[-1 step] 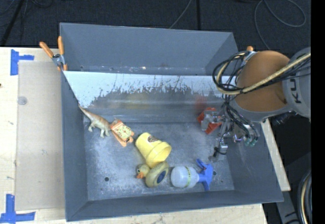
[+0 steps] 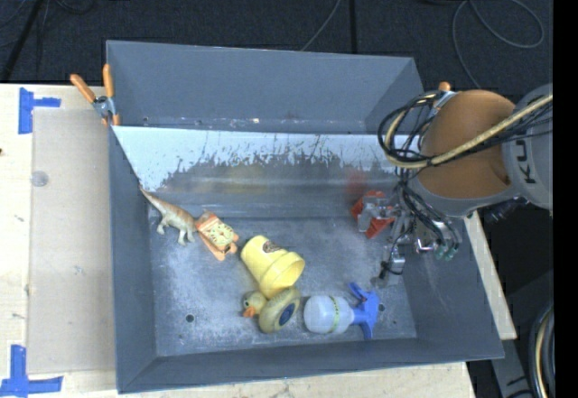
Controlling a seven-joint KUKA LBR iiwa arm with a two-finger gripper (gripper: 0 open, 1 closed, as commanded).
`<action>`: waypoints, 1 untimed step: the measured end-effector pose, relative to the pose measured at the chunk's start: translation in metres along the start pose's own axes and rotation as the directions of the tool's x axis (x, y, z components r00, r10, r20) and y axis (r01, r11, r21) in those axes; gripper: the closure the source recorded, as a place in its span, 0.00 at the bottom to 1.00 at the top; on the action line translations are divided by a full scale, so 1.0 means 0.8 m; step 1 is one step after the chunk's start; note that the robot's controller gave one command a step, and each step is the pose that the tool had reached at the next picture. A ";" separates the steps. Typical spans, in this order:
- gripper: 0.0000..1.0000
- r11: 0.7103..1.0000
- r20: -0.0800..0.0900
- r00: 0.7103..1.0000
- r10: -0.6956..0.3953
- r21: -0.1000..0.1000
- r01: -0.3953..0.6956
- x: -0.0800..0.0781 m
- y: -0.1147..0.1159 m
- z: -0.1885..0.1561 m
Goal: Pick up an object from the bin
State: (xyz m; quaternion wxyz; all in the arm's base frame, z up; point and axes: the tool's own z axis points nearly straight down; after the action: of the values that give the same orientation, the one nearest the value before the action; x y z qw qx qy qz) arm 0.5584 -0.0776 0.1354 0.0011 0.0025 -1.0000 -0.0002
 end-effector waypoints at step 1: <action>0.00 0.999 0.003 0.999 -0.046 0.001 0.046 0.035 0.006 0.042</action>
Offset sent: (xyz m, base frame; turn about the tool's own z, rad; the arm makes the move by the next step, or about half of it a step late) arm -0.0315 0.0444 -0.0654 -0.2601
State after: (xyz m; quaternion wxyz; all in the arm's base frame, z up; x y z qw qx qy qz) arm 0.5301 -0.0730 0.1016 -0.0007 0.0255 -0.9997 0.0000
